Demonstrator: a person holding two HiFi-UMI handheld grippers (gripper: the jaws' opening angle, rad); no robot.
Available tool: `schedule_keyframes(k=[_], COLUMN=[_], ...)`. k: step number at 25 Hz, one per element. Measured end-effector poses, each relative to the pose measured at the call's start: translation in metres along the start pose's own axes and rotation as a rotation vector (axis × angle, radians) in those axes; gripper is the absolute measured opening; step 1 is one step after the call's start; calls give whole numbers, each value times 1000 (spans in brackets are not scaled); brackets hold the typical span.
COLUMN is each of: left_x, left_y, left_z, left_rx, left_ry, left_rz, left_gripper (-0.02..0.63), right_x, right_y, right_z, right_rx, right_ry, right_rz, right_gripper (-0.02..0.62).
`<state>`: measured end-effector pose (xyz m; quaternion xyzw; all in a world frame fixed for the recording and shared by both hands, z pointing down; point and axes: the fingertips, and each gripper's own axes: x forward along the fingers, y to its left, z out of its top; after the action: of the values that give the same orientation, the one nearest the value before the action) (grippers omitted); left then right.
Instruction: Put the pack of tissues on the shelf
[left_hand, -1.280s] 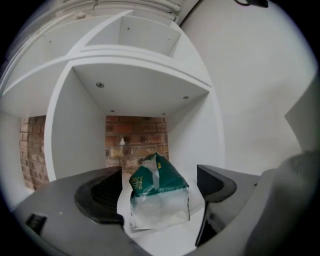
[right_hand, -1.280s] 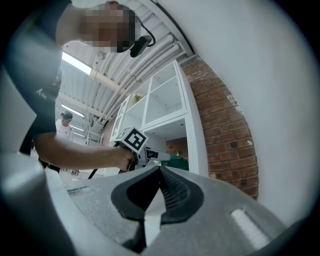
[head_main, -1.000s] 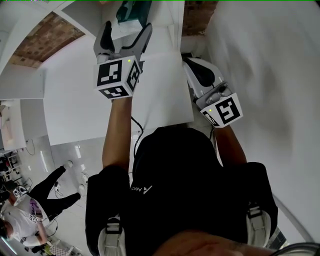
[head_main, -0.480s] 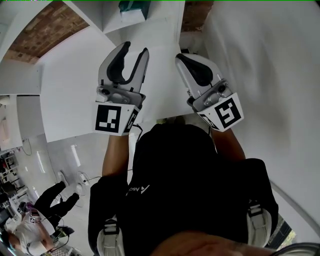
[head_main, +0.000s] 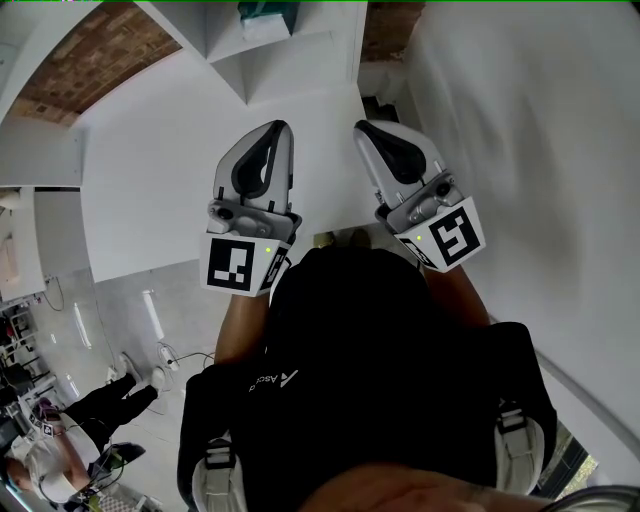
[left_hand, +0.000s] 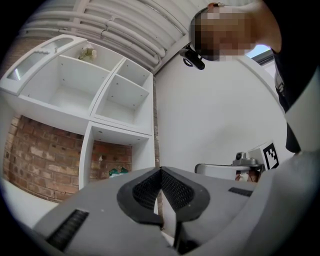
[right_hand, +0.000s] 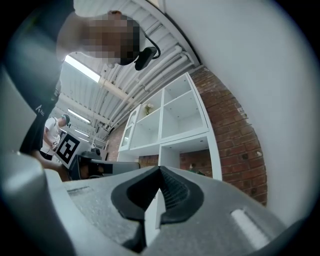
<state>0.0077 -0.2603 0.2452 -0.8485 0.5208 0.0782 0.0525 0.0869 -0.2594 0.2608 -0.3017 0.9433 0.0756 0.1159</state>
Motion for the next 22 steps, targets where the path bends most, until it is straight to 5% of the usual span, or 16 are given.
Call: schedule_keyframes(k=[22], left_x=[1], left_y=[-5], left_z=[5], left_rx=[-6], left_ry=[-1], left_rz=[12], left_gripper=[-2], right_x=[-5], right_y=[9], right_z=[4], right_rx=[9], right_ry=[-8], right_rz=[5], right_gripper=[0])
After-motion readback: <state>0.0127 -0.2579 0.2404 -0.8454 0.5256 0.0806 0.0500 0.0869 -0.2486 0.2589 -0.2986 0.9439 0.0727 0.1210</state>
